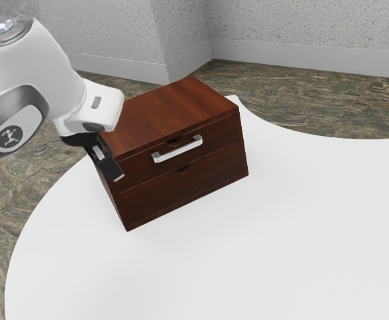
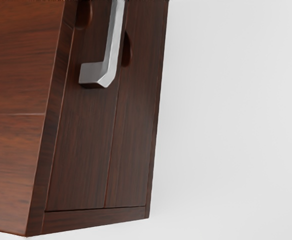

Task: Pull the drawer handle with one arm to open the drawer

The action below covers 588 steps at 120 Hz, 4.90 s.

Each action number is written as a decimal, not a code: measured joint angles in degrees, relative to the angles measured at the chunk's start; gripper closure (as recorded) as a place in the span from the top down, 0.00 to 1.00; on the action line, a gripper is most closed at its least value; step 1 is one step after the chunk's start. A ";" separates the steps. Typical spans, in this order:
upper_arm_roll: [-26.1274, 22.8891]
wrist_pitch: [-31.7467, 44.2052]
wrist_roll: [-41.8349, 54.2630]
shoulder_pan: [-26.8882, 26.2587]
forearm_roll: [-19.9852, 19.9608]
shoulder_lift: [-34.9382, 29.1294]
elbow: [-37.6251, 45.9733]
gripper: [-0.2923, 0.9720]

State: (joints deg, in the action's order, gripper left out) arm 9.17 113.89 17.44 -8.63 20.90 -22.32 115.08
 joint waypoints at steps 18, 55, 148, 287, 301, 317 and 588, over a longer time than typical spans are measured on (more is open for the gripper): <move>0.05 2.15 -0.61 0.02 1.41 -0.33 2.31 0.77; 1.08 4.26 -1.47 0.11 3.08 -0.42 4.35 0.77; 1.11 11.66 -2.38 -0.22 5.05 8.15 2.78 0.77; 0.34 12.92 -2.70 -0.28 4.64 20.96 -6.59 0.77; 0.02 12.92 -2.68 -0.07 4.63 22.17 -8.06 0.77; -0.33 12.93 -2.64 0.12 4.61 23.46 -9.08 0.77; -8.62 12.24 -3.16 0.93 3.22 22.25 -6.34 0.75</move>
State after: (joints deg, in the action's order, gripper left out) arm 0.55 126.13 14.28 -7.71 24.12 -0.08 108.74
